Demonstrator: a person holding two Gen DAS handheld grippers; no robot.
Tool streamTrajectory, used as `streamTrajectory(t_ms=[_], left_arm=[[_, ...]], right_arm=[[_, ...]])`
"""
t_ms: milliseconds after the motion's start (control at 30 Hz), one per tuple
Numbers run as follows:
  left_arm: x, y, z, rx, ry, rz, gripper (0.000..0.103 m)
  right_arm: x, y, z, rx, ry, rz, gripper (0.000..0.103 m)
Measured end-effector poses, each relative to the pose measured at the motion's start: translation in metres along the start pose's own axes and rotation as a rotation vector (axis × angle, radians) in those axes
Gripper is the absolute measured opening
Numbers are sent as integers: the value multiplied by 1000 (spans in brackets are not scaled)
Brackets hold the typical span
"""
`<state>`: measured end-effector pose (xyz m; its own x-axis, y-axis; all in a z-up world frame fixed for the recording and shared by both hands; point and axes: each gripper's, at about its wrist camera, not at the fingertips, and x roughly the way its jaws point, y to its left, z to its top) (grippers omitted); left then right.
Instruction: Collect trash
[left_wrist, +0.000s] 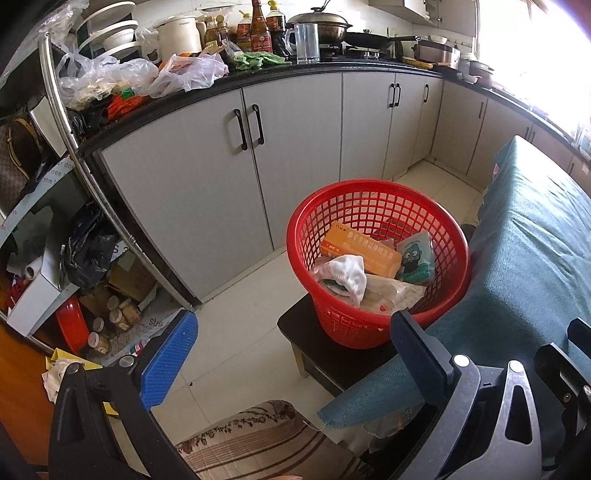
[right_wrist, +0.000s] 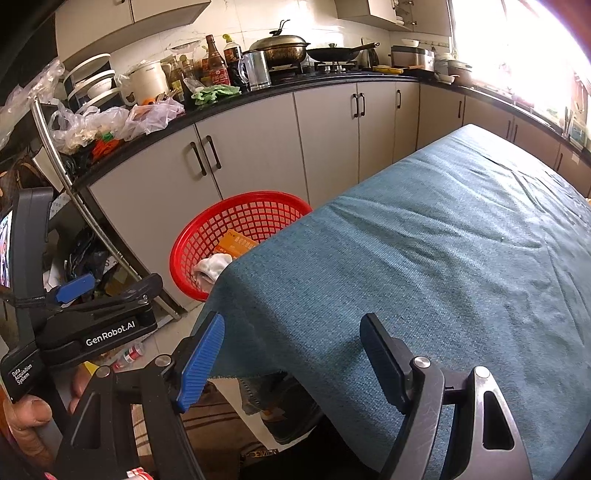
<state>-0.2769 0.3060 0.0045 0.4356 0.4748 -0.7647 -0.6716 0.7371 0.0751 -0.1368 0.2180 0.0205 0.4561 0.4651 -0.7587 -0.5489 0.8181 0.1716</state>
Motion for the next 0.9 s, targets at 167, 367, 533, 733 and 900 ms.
streamTrajectory(t_ms=[167,367,533,733,900], left_arm=[[0,0,0,-1,3,1,103],[2,0,-2,5,11,2,103],[3,0,-2,4,18,-1,103],[3,0,-3,1,21,-2,103],[4,0,-3,1,25,-4,103]], right_arm=[[0,0,0,0,1,3,80],[1,0,-1,0,1,4,80],[1,0,-1,-1,1,4,80],[1,1,-1,0,0,5,80],[1,1,-1,0,0,5,81]])
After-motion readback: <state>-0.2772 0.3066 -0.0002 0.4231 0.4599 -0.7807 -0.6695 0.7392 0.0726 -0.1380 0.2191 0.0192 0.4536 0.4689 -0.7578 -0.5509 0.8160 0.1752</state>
